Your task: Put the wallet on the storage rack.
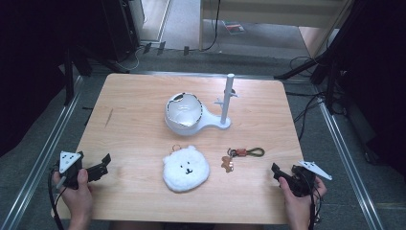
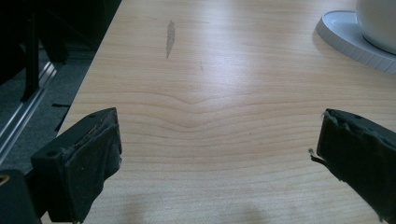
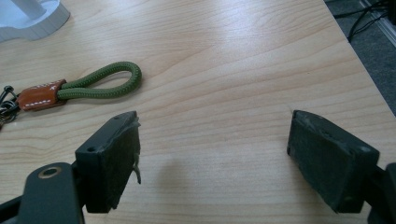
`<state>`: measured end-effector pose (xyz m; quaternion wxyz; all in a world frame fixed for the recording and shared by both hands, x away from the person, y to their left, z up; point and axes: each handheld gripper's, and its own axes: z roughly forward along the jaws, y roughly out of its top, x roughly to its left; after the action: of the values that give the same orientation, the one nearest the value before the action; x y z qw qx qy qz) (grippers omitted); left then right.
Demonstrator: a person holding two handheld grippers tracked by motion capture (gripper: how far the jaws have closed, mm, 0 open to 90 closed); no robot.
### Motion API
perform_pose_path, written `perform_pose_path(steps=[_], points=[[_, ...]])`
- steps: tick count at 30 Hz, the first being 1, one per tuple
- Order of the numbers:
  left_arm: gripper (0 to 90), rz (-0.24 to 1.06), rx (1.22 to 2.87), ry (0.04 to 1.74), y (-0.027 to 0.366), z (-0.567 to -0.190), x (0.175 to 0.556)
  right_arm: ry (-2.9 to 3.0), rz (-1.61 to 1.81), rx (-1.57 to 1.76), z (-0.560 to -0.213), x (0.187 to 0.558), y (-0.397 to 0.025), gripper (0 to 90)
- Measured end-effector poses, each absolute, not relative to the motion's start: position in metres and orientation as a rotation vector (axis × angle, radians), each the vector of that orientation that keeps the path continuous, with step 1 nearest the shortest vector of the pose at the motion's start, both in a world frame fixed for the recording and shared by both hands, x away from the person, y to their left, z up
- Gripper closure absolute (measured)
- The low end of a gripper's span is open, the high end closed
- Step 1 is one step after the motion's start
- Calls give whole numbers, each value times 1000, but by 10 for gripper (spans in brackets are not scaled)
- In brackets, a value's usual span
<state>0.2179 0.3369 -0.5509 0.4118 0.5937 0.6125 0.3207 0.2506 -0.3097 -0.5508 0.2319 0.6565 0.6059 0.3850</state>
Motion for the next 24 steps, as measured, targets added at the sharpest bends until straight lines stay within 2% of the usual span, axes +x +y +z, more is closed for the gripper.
perform_pose_path(steps=[14, 19, 24], points=[[5, 804, 1516, 1545, 335, -551, 220, 1694, 1049, 1714, -539, 244, -297, 201], [5, 811, 1521, 1543, 334, -551, 221, 1728, 1072, 1679, -526, 238, -288, 230], [5, 809, 1512, 1551, 335, -551, 221, 1751, 1094, 1645, -516, 236, -280, 221]])
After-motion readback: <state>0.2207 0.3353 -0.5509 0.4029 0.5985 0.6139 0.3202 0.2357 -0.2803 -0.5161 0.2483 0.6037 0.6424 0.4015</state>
